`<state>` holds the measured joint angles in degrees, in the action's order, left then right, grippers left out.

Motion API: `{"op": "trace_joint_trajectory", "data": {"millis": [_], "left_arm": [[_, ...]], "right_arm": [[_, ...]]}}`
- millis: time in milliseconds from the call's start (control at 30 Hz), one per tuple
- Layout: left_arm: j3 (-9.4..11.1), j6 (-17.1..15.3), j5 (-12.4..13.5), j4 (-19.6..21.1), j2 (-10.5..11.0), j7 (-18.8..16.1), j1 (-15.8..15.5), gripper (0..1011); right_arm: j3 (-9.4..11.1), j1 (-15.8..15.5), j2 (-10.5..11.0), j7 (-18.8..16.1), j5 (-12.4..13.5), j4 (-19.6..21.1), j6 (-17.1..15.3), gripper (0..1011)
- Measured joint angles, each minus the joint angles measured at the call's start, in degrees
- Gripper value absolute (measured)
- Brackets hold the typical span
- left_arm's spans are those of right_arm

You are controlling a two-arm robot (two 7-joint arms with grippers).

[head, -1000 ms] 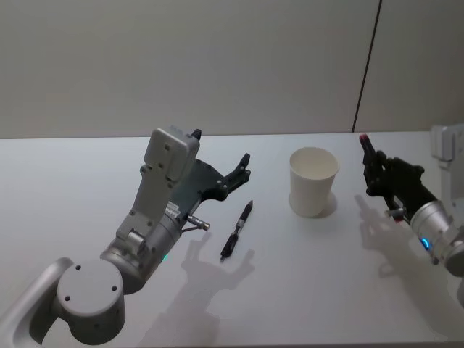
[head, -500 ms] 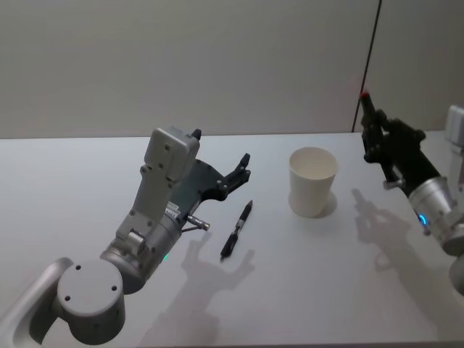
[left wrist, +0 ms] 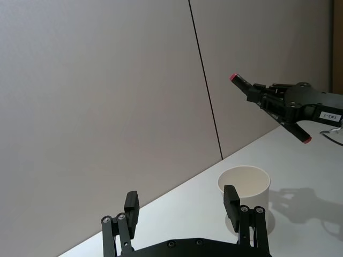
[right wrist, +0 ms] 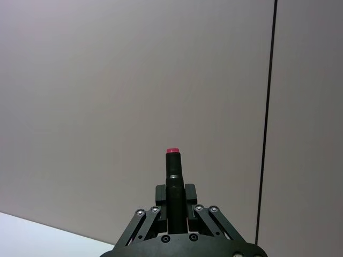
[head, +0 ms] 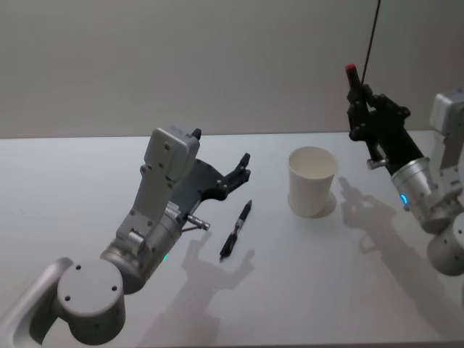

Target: Place the pen into the pen holder.

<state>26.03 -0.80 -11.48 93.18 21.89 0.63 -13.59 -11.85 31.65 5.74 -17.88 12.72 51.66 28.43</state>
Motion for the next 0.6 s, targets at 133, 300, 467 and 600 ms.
{"op": "trace_joint_trajectory", "data": {"millis": [133, 300, 467, 600], "left_arm": [[0.0, 0.0, 0.0, 0.0, 0.0, 0.0, 0.0, 1004], [0.0, 0.0, 0.0, 0.0, 0.0, 0.0, 0.0, 1004], [0.0, 0.0, 0.0, 0.0, 0.0, 0.0, 0.0, 1004], [0.0, 0.0, 0.0, 0.0, 0.0, 0.0, 0.0, 1004]], "right_arm": [[-0.3, 2.3, -0.8, -1.1, 0.0, -4.1, 2.3, 185], [-0.8, 4.8, -1.8, -3.0, 0.5, -9.1, 4.8, 185], [-1.6, 8.0, -3.2, -4.8, 1.2, -15.4, 7.6, 185], [-2.0, 10.3, -4.2, -6.0, 1.7, -20.3, 9.9, 185]]}}
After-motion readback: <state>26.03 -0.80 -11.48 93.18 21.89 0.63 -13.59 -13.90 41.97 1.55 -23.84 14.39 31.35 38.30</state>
